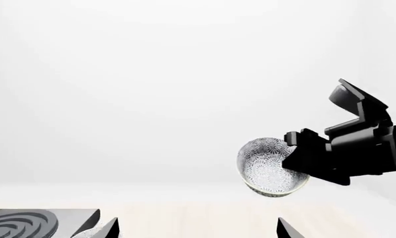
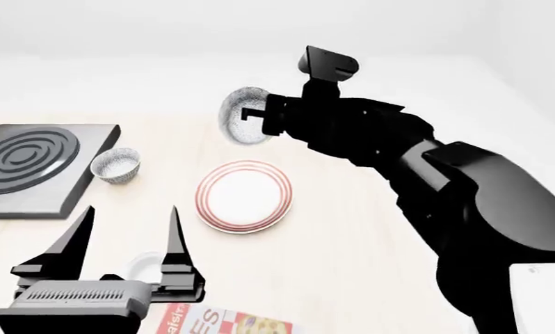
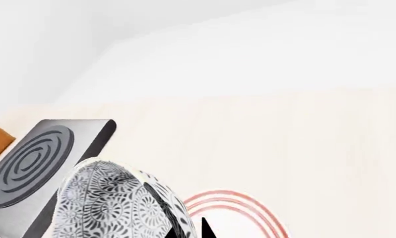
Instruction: Pick the akita bowl next to the cookies box and place it on the plate.
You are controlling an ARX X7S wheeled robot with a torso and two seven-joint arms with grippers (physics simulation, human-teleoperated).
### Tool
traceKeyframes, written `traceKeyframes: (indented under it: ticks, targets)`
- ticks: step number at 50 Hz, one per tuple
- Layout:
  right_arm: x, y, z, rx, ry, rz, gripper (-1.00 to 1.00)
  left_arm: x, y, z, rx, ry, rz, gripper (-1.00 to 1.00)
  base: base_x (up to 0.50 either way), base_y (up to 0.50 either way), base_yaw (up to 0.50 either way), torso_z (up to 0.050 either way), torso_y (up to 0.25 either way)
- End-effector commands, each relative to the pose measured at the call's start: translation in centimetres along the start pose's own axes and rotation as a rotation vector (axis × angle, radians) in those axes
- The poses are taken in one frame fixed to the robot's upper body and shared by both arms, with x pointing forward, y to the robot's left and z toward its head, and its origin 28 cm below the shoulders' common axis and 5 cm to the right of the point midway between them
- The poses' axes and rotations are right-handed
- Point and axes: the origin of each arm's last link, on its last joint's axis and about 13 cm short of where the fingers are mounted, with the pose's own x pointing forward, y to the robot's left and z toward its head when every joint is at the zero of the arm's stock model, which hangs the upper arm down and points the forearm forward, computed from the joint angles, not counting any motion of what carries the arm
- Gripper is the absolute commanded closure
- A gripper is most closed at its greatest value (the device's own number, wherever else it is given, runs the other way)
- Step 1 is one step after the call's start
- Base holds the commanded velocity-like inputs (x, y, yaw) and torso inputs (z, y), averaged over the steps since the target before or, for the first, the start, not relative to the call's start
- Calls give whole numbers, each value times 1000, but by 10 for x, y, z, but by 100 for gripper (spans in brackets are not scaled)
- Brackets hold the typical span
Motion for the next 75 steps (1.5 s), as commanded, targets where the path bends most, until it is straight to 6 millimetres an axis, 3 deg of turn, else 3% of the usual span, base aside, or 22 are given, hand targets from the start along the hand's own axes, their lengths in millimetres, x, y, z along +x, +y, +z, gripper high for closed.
traceKeyframes:
  ticks: [1, 38, 40, 41, 50, 56, 63, 67, 69, 71, 75]
  targets:
    - [2, 3, -5, 26, 9, 17, 100, 0, 0, 2, 1, -8, -17, -100, 0, 0, 0, 0, -250]
    - [4, 5, -11, 25, 24, 39, 100, -2, -1, 5, -12, -13, -5, -100, 0, 0, 0, 0, -250]
    - [4, 5, -8, 38, -5, 36, 100, -2, 1, 7, -74, -28, 0, -100, 0, 0, 0, 0, 0]
    - [4, 5, -9, 35, -8, 59, -100, -2, 1, 8, -58, -40, 8, -100, 0, 0, 0, 0, 0]
    - [5, 6, -9, 3, -17, 75, -100, -2, 2, 7, -56, -52, 7, -100, 0, 0, 0, 0, 0]
    - [4, 11, 5, -5, -113, 126, -100, -2, 2, 5, -51, -48, 5, -100, 0, 0, 0, 0, 0]
    - [-11, 23, 48, -26, -282, 128, -100, -4, 1, 7, -62, -75, -6, -100, 0, 0, 0, 0, 0]
    - [-27, 32, 82, -75, -377, 82, -100, -5, 0, 8, -65, -82, -5, -100, 0, 0, 0, 0, 0]
    - [-32, 33, 89, -90, -394, 57, -100, -4, 0, 8, -60, -71, -5, -100, 0, 0, 0, 0, 0]
    - [-56, 27, 100, -110, -481, -5, -100, -4, 0, 7, -72, -68, -11, -100, 0, 0, 0, -19, 250]
    - [-85, 34, 95, -161, -535, 20, -100, -4, 0, 9, -82, -65, -20, -100, 0, 0, 0, -20, 250]
